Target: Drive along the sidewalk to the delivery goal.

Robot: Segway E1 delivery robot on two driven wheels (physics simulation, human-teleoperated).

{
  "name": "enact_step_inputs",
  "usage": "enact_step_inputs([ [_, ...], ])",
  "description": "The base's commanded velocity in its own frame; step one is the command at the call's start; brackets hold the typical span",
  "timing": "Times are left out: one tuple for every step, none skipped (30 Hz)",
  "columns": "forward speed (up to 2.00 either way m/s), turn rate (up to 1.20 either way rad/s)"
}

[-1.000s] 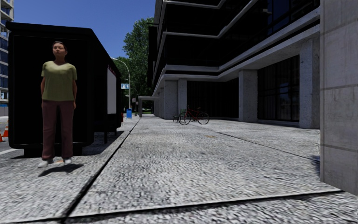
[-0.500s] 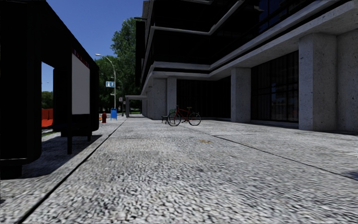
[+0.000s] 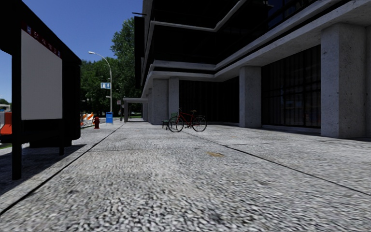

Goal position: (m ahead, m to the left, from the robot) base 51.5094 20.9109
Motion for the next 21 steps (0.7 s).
enact_step_inputs([
  [2.00,0.00],
  [2.00,0.00],
  [2.00,0.11],
  [2.00,0.22],
  [2.00,0.33],
  [2.00,0.33],
  [2.00,0.38],
  [2.00,0.41],
  [2.00,0.42],
  [2.00,0.42],
  [2.00,0.42],
  [2.00,0.42],
  [2.00,0.42],
  [2.00,0.42],
  [2.00,0.42],
  [2.00,0.42],
  [2.00,0.42],
  [2.00,0.42],
  [2.00,0.42],
  [2.00,0.42],
  [2.00,0.42],
])
